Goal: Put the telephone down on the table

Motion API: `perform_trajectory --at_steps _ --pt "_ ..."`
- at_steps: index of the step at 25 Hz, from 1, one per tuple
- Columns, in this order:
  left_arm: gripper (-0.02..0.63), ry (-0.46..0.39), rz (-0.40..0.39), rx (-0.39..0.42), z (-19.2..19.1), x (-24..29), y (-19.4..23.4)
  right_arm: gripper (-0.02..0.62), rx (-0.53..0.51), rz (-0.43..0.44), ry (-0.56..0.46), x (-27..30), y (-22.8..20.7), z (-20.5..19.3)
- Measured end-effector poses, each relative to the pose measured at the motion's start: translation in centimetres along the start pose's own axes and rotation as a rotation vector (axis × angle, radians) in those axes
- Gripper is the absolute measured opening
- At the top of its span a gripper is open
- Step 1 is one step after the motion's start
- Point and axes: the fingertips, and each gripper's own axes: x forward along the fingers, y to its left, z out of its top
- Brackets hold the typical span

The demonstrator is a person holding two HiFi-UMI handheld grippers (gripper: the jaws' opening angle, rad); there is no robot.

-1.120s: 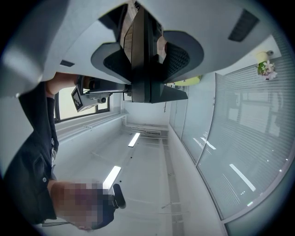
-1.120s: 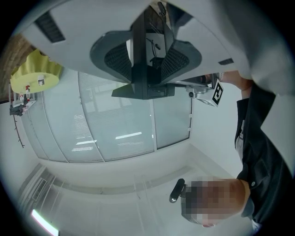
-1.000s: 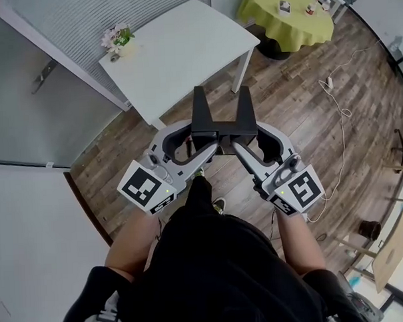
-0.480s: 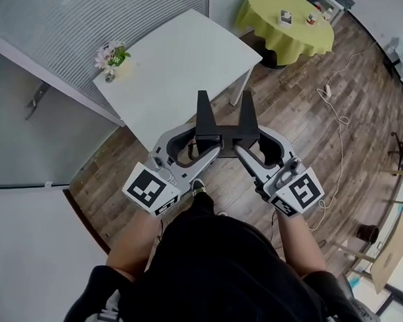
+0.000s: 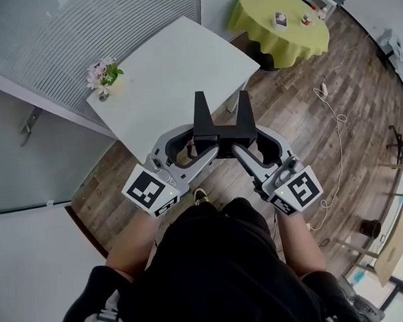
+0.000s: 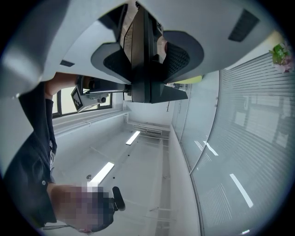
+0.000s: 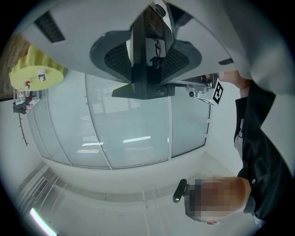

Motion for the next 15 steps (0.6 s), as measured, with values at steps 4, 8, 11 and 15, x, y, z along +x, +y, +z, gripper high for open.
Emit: perform_trajectory --at_steps 4,8,11,15 --pt "0.216 -0.008 0.006 -0.017 0.2 1.7 1.5 0.215 0.008 0.004 -0.004 0.9 -2.1 0.2" --pt "0.218 -0.004 0.038 -0.016 0.3 3.3 3.6 0.215 0.009 0.035 -0.005 2.5 -4.5 0.2" --pt "0.218 -0.01 0.073 -0.011 0.8 5.1 5.3 0.215 0.008 0.066 -0.01 3.6 -6.9 0.7" --pt "0.218 -0.007 0.146 -0.016 1.2 7.8 7.4 0.215 0.009 0.137 0.002 5.1 -10.5 1.1"
